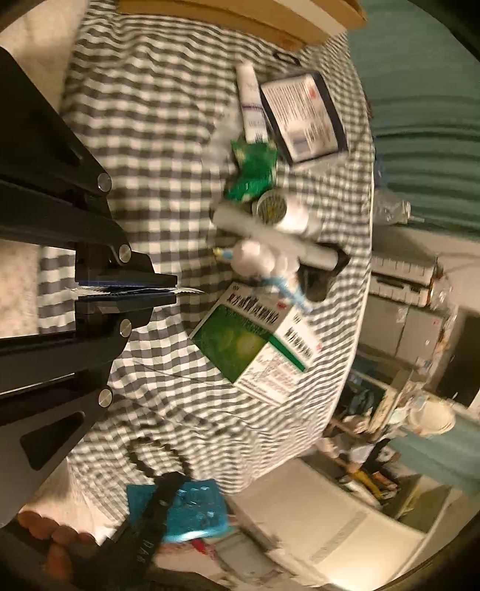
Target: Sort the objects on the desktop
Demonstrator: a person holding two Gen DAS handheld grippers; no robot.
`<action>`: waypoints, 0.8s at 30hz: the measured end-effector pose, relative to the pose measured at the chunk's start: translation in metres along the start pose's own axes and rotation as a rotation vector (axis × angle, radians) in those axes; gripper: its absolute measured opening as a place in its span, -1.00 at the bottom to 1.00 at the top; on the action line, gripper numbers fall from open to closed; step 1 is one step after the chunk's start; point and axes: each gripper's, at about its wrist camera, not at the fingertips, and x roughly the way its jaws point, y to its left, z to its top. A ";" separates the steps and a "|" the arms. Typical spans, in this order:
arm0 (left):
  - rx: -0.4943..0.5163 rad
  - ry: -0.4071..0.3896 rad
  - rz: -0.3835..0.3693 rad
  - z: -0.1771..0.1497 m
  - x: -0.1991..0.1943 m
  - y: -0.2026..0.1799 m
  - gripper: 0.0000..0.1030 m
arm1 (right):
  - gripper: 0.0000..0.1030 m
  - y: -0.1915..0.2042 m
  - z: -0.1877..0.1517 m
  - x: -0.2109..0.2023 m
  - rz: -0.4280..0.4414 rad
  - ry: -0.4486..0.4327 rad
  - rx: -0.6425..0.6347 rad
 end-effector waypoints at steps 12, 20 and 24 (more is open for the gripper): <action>-0.139 -0.134 0.021 0.024 -0.071 0.044 -0.97 | -0.77 0.071 -0.016 -0.034 0.088 -0.010 -0.173; -0.125 -0.253 0.176 0.079 -0.158 0.135 -0.97 | -0.77 0.223 -0.027 -0.045 0.358 0.041 -0.386; -0.130 -0.276 0.278 0.088 -0.184 0.188 -0.97 | -0.77 0.310 -0.036 -0.037 0.472 0.092 -0.495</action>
